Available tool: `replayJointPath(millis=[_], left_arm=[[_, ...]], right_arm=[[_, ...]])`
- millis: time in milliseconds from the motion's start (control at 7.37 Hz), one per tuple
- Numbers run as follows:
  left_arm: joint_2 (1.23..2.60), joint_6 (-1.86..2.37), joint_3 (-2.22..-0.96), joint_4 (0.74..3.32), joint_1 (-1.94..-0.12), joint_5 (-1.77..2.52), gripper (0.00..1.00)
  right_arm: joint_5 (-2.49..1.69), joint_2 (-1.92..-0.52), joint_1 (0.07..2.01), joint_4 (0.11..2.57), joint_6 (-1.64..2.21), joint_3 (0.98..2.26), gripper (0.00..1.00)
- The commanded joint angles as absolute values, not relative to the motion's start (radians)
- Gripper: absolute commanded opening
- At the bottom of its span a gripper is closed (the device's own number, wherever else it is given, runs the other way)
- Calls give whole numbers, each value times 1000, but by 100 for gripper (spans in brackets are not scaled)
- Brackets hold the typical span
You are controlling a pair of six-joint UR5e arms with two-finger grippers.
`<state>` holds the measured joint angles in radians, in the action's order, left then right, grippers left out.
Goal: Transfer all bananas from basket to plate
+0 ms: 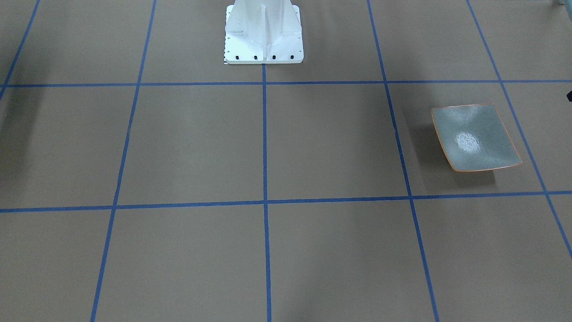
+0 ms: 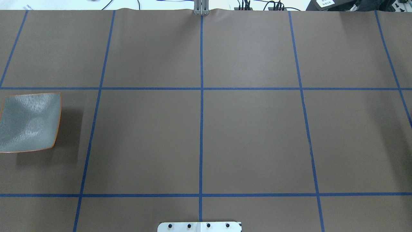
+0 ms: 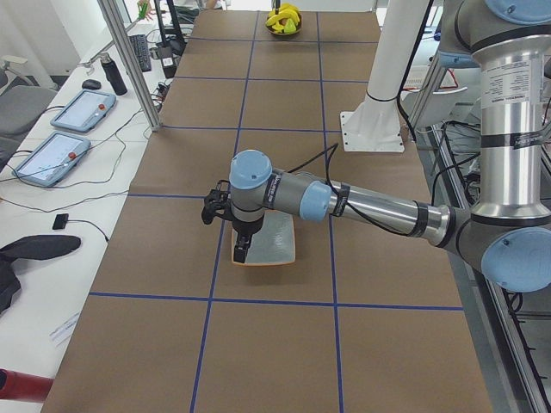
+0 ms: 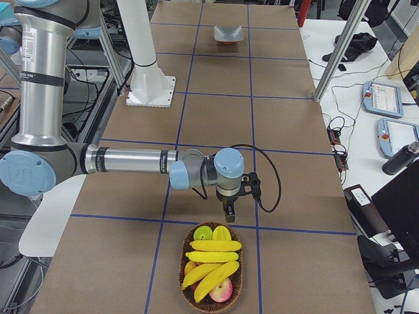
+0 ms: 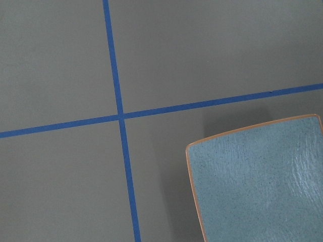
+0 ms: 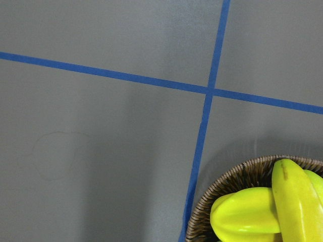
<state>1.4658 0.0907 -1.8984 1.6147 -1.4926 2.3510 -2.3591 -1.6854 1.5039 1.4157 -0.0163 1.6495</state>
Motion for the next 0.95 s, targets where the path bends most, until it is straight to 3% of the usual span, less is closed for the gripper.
replayJointPath(millis=[0,815], left_arm=[[1465,97,-1899,1615,-1493,2352,99],[1463,97,-1907,1615,-1493,2352,100]], right_arm=[[-2352,-1652,1514,1413,-29,1568,89],[-2286,-1635,1523,1419,-132,1480,90]])
